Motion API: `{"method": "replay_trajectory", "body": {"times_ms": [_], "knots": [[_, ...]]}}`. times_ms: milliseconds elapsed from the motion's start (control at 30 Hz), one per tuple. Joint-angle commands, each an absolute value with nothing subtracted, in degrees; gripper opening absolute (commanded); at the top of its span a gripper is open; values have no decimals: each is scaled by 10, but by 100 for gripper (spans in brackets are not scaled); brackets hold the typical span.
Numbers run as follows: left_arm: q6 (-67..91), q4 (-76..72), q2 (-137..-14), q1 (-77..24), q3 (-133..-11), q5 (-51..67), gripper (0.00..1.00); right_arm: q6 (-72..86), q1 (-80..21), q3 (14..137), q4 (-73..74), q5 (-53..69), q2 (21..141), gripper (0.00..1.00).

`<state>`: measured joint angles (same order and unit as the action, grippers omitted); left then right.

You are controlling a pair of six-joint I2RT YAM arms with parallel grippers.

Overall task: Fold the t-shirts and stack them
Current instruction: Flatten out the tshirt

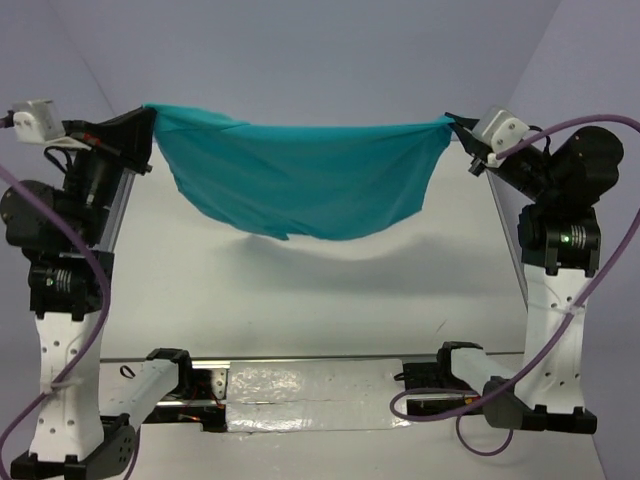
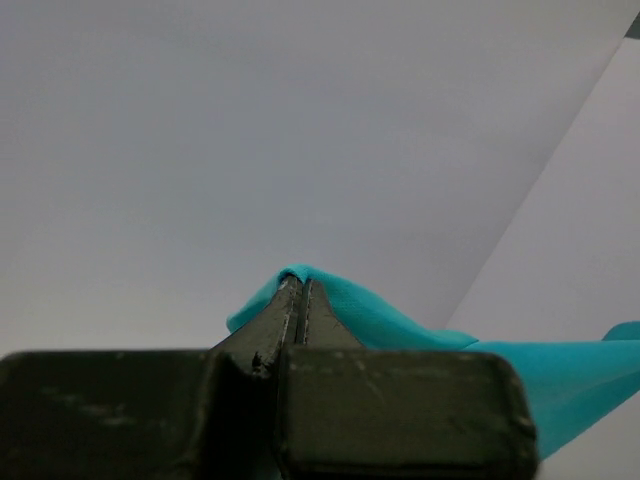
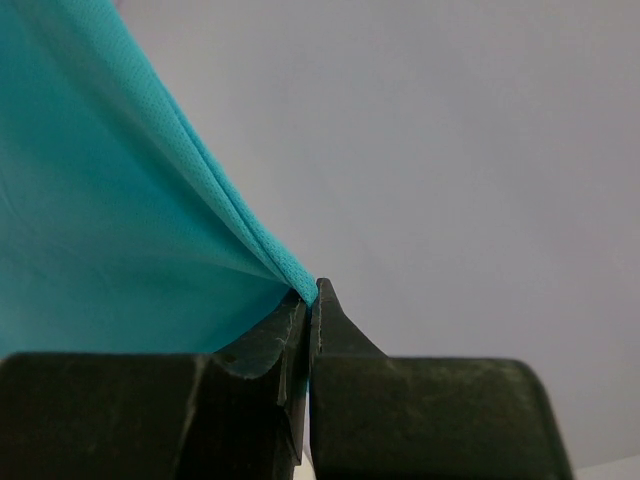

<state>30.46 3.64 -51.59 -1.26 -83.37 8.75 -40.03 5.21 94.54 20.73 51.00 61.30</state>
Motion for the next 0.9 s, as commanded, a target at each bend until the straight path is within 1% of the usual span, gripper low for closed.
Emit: {"method": "replay_trajectory", "body": {"times_ms": [0, 67, 233, 367, 433, 567, 733, 867], "knots": [[316, 61, -490, -10, -860, 64, 0, -381, 57, 962, 234, 516, 595, 2], [311, 93, -478, -10, -870, 53, 0, -392, 57, 955, 253, 505, 581, 2], [300, 142, -485, -10, -852, 44, 0, -403, 57, 864, 270, 464, 570, 2], [315, 93, -497, -10, -751, 63, 0, -410, 57, 777, 239, 450, 578, 2], [323, 69, -521, -10, -720, 72, 0, -412, 57, 742, 226, 443, 602, 2], [336, -24, -579, -10, -650, 93, 0, -410, 56, 696, 151, 433, 659, 2], [341, -98, -696, -9, -625, 122, 0, -396, 55, 710, 99, 430, 785, 2], [337, -155, -773, -9, -633, 112, 0, -405, 51, 735, 57, 420, 874, 2]]}}
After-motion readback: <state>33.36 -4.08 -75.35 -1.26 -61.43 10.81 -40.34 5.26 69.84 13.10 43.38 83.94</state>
